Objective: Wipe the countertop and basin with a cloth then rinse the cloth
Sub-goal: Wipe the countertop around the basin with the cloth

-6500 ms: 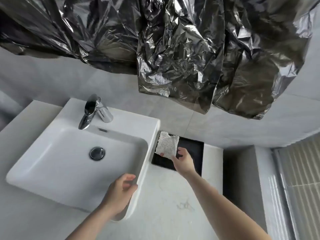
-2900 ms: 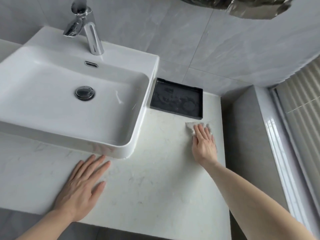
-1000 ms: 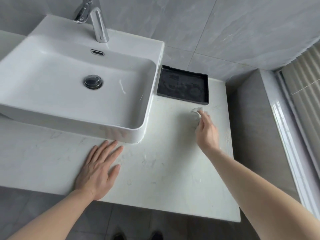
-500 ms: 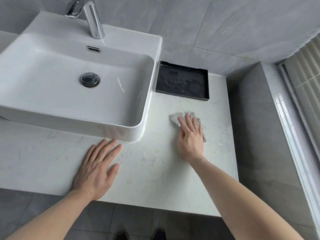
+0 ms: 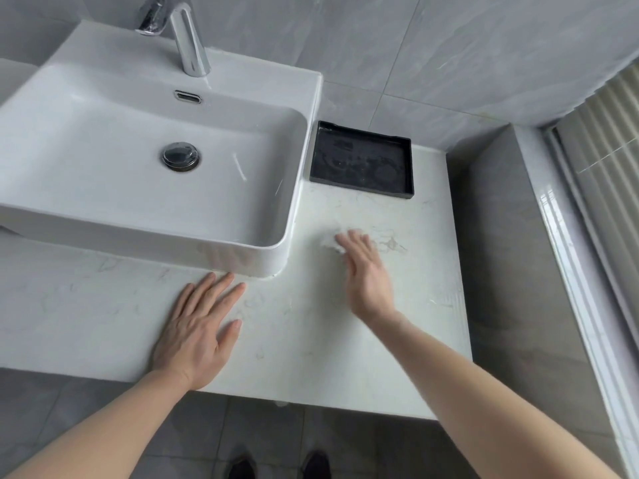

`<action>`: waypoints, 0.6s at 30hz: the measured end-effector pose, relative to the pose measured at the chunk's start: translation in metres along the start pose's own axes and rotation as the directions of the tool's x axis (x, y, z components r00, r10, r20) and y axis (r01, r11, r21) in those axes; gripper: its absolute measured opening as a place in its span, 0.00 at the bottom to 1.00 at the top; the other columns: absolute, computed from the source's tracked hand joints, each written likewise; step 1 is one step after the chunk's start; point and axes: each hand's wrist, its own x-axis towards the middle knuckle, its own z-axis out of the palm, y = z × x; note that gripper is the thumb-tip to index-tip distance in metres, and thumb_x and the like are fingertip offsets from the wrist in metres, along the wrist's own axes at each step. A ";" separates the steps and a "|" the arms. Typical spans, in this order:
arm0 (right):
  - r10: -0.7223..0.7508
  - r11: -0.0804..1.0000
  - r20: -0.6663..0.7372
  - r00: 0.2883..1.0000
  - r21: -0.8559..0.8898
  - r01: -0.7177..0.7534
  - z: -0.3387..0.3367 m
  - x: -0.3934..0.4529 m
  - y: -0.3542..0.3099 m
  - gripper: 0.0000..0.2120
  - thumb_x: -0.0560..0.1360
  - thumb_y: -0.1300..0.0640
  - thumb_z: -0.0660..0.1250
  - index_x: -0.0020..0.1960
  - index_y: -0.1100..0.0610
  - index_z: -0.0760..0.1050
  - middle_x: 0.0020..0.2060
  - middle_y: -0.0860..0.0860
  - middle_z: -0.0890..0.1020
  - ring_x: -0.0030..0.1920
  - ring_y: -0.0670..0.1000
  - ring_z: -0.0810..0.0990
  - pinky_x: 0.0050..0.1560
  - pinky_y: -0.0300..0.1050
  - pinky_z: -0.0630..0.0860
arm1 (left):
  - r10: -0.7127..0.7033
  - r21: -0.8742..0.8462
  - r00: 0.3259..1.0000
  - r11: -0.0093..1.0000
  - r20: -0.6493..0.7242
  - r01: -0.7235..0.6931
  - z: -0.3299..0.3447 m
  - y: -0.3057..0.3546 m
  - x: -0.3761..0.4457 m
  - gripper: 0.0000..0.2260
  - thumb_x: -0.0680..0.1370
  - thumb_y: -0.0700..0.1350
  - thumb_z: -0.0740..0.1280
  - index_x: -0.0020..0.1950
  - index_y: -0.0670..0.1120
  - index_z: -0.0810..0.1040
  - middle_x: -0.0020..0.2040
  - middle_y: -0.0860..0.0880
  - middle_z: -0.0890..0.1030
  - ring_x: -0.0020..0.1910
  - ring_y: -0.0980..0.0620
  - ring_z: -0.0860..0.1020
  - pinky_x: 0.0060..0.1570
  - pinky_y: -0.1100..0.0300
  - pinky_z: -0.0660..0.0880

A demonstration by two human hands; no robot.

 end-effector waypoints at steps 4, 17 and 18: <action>-0.011 0.988 0.190 0.982 -0.152 0.041 0.049 -0.010 -0.035 0.24 0.87 0.52 0.51 0.82 0.42 0.58 0.84 0.49 0.52 0.84 0.57 0.44 0.83 0.54 0.38 | 0.001 0.007 1.000 1.000 -0.006 -0.001 0.000 -0.001 0.000 0.28 0.82 0.58 0.53 0.83 0.56 0.59 0.84 0.56 0.55 0.84 0.52 0.52 0.81 0.45 0.52; 0.520 0.848 -0.170 0.837 -0.011 -0.530 -0.092 -0.038 0.111 0.22 0.87 0.55 0.51 0.80 0.48 0.65 0.82 0.46 0.61 0.81 0.55 0.61 0.77 0.57 0.64 | 0.007 -0.005 1.000 1.000 -0.024 -0.007 0.001 0.000 -0.001 0.28 0.82 0.58 0.52 0.83 0.55 0.60 0.84 0.55 0.56 0.84 0.51 0.52 0.81 0.45 0.52; 0.551 0.827 -0.215 0.806 0.014 -0.562 -0.100 -0.041 0.104 0.21 0.87 0.57 0.51 0.78 0.45 0.67 0.81 0.45 0.64 0.79 0.55 0.66 0.72 0.56 0.68 | 0.009 -0.008 1.000 1.000 -0.024 -0.010 0.000 0.000 -0.001 0.28 0.82 0.58 0.52 0.83 0.55 0.60 0.84 0.55 0.56 0.84 0.51 0.52 0.81 0.45 0.51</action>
